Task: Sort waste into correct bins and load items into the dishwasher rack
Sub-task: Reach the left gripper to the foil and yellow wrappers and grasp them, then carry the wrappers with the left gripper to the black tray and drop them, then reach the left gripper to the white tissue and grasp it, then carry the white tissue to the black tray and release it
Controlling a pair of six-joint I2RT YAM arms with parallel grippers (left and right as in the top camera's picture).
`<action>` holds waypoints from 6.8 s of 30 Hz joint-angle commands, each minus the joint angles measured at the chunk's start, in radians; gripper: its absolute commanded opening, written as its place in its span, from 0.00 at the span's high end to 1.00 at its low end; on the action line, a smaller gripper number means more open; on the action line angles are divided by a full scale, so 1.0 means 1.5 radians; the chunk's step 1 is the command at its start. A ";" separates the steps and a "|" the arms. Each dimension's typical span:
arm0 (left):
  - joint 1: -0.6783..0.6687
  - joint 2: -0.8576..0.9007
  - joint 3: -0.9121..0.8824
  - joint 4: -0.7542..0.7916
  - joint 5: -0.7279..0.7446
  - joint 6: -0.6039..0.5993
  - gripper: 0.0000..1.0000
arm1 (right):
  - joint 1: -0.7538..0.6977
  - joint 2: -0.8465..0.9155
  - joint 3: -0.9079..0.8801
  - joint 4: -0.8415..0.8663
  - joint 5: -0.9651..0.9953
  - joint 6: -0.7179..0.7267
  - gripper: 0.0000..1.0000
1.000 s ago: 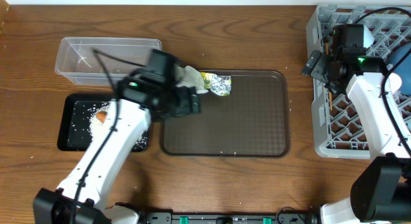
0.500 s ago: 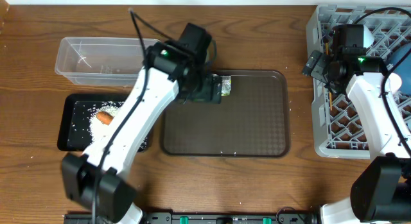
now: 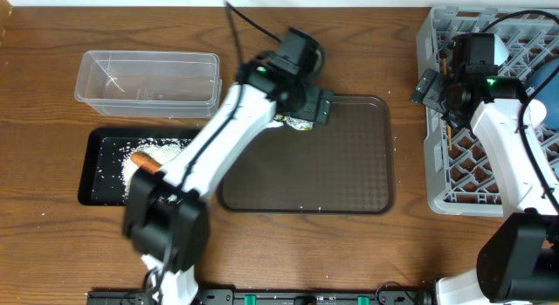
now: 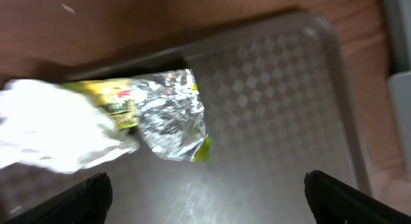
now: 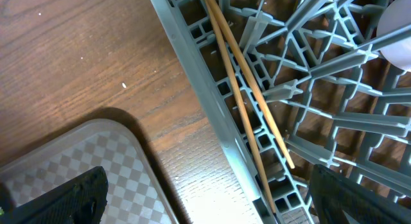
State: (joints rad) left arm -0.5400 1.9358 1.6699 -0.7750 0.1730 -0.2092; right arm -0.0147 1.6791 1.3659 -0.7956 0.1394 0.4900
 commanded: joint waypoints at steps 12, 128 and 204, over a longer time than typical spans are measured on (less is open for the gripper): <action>-0.019 0.155 -0.003 0.052 -0.007 -0.259 0.02 | -0.001 0.001 -0.001 -0.001 0.009 0.009 0.01; 0.408 -0.182 -0.220 -0.274 -0.226 -0.513 0.61 | -0.001 0.000 -0.001 -0.001 0.009 0.009 0.01; 0.104 -0.242 -0.212 -0.085 -0.199 -0.319 0.94 | -0.001 0.000 -0.001 -0.001 0.009 0.009 0.01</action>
State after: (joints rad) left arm -0.4084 1.6268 1.3411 -0.8654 -0.0391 -0.6361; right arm -0.0147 1.6791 1.3655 -0.7956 0.1394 0.4900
